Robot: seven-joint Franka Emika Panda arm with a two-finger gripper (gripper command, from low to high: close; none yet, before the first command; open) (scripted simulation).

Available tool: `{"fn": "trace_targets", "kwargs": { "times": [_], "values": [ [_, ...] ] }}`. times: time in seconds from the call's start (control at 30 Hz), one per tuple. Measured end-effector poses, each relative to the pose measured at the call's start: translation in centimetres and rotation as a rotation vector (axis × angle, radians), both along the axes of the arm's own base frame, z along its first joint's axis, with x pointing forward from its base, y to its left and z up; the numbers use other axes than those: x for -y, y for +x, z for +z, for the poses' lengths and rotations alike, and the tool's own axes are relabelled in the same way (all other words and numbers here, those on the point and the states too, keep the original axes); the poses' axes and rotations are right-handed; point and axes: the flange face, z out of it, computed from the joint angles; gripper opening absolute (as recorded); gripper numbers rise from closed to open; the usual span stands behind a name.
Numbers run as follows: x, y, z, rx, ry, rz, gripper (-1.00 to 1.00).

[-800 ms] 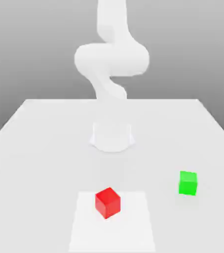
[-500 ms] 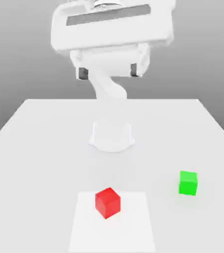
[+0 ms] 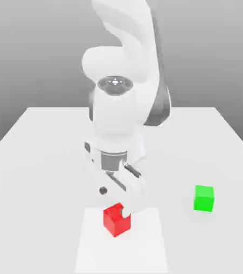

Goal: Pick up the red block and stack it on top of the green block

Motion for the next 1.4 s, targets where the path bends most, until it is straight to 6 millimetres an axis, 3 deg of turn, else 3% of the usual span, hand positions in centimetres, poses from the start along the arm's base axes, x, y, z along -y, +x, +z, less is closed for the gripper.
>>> {"fn": "trace_targets", "kwargs": {
  "times": [0.37,0.4,0.7,1.2,1.27,1.4],
  "values": [
    [-0.5,-0.2,-4.2,0.01,0.028,0.005,0.0],
    [-0.6,-0.3,-4.4,0.015,0.038,0.005,-1.0],
    [-0.4,-0.2,-4.1,0.01,0.025,0.005,-1.0],
    [-0.7,-0.2,1.9,0.016,0.035,0.007,-1.0],
    [-1.5,-0.3,2.4,0.019,0.044,0.082,-1.0],
    [-5.3,-0.6,2.9,0.013,0.048,0.346,-1.0]
  ]
}}
